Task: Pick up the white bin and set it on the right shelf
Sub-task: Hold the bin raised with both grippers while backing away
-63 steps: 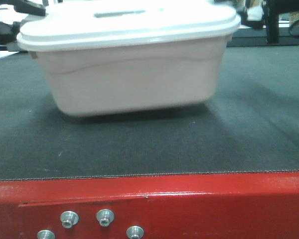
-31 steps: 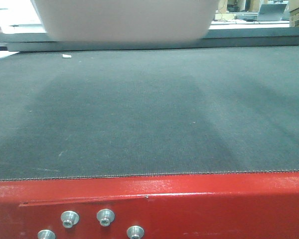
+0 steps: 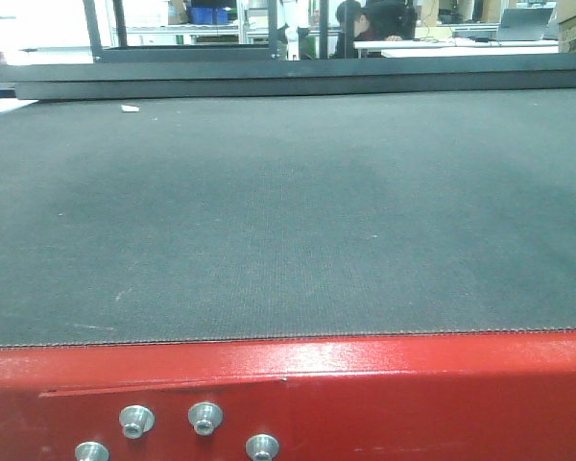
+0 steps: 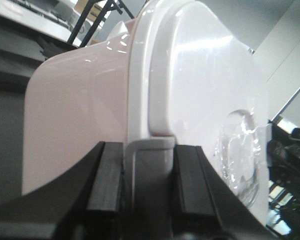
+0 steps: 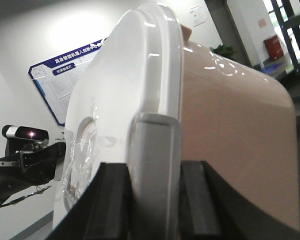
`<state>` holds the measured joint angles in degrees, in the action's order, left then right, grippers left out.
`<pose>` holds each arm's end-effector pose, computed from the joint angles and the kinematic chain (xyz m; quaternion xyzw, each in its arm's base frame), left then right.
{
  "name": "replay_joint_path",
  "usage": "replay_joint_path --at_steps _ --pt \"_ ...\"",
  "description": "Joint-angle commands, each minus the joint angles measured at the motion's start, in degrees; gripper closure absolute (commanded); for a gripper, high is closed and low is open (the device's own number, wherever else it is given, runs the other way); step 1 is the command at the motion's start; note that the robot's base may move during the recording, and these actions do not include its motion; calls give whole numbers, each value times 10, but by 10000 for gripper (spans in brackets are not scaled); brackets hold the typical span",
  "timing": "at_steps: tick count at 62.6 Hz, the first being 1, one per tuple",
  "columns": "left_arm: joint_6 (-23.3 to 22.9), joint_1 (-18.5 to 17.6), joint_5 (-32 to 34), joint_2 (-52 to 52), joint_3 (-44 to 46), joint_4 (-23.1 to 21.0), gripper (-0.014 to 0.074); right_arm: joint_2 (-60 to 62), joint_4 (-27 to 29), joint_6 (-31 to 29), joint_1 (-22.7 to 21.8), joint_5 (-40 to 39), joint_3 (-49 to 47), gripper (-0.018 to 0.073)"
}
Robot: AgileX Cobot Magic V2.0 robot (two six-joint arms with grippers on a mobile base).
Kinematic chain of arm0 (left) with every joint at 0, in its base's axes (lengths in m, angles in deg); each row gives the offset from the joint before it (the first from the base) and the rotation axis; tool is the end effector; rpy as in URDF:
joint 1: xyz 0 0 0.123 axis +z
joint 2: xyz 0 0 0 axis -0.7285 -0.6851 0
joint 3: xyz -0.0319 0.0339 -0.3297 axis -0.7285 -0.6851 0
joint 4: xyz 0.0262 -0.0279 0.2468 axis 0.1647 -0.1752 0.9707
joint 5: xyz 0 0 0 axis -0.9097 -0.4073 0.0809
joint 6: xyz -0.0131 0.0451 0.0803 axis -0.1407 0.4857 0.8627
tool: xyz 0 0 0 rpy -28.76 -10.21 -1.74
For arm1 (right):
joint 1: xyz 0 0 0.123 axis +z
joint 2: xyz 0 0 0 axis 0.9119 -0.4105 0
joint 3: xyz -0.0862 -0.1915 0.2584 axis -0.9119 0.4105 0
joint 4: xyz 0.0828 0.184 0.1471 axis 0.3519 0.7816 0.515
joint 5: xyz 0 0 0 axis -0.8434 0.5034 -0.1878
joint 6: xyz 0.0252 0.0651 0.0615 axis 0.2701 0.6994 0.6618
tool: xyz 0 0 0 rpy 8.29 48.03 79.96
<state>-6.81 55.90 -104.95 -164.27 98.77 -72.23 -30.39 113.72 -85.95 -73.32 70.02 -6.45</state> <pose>0.2486 -0.0431 0.5313 0.1453 0.6490 -0.4868 0.5664 0.2471 0.0465 0.5257 -0.1453 0.6047 0.4923 0.6090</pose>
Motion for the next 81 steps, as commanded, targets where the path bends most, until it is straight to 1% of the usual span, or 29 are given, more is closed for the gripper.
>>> replay_joint_path --at_steps 1,13,30,53,81 --pt "28 -18 -137 45 23 -4 713 54 35 -12 19 173 -20 470" --pt "28 -18 -137 61 23 -3 713 83 25 -12 19 173 -20 470" --pt "28 -18 -132 61 23 -3 713 83 25 -12 19 169 -20 470" --pt "28 -18 -132 61 23 -3 713 83 25 -12 19 136 -20 470" --pt "28 -18 -132 61 23 -3 713 83 25 -12 19 134 -20 470"
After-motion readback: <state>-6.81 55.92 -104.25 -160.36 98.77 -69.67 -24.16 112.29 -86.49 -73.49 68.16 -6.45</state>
